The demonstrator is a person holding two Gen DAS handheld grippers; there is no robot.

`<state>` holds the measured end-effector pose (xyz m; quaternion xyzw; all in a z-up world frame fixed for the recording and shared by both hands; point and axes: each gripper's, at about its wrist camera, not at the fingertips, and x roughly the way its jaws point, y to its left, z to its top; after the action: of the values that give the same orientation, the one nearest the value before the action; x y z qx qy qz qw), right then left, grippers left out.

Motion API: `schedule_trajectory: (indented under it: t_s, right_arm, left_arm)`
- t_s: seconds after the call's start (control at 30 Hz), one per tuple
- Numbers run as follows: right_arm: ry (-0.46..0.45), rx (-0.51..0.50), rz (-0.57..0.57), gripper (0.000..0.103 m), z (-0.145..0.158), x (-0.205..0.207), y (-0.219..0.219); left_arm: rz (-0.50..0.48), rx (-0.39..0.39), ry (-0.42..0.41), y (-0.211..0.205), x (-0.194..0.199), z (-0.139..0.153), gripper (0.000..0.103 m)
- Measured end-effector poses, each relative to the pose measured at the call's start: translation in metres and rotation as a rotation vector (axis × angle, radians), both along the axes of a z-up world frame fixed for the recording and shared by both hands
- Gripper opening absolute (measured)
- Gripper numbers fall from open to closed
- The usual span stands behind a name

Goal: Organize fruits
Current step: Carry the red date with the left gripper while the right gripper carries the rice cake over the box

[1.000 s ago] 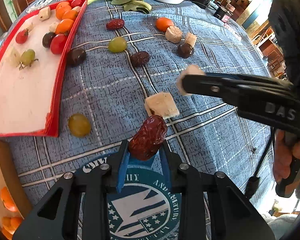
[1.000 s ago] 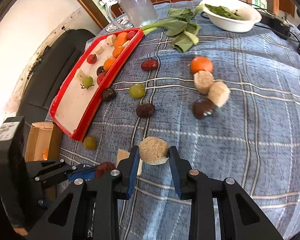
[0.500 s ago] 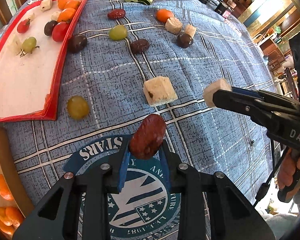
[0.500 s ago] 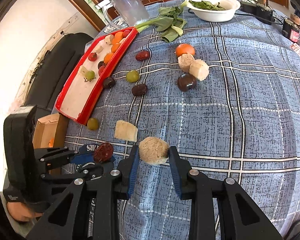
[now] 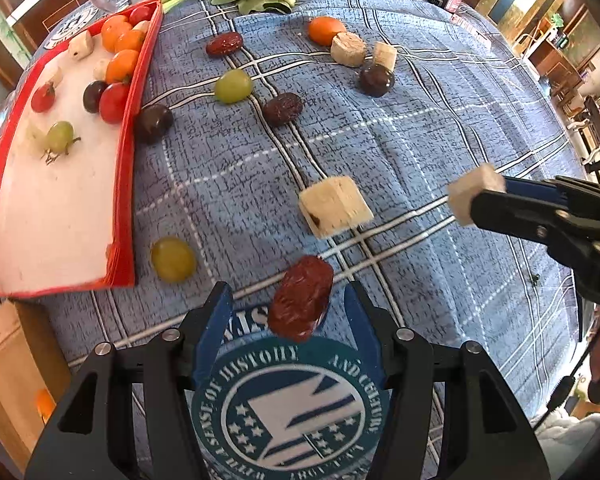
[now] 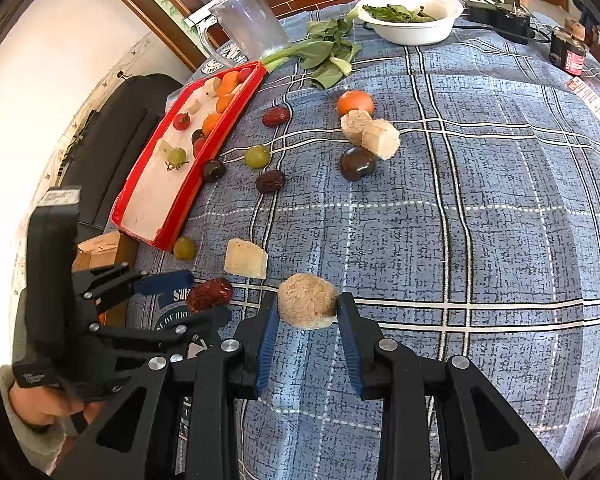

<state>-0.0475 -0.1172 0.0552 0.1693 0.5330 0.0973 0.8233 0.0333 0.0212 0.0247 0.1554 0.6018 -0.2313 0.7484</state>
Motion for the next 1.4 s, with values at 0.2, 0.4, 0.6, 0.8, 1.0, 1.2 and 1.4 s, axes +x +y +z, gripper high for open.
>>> schedule_trajectory:
  t_s: [0.2,0.4,0.6,0.8,1.0,1.2,1.4]
  right_arm:
    - [-0.005,0.006,-0.004,0.031,0.002,-0.003,0.0]
    - [-0.01,0.012,0.013,0.031,0.007,-0.004,0.006]
    - [-0.019,0.012,0.052,0.031,0.011,-0.008,0.024]
    - [-0.02,-0.002,0.104,0.031,0.013,-0.01,0.047]
    - [-0.031,-0.008,0.151,0.03,0.019,-0.008,0.068]
    - [-0.037,-0.007,0.199,0.03,0.023,-0.007,0.093]
    - [-0.038,0.001,0.247,0.03,0.024,-0.006,0.118]
  left_arm:
    - [-0.034,0.011,-0.022,-0.008,-0.005,-0.001,0.027]
    - [-0.012,-0.004,-0.024,0.0,-0.018,0.004,0.027]
    - [0.032,-0.052,-0.026,0.018,-0.031,0.013,0.027]
    - [0.062,-0.071,-0.039,0.035,-0.04,0.022,0.027]
    - [0.106,-0.09,-0.061,0.056,-0.047,0.033,0.027]
    - [0.147,-0.103,-0.079,0.072,-0.052,0.041,0.027]
    - [0.206,-0.117,-0.096,0.103,-0.055,0.05,0.027]
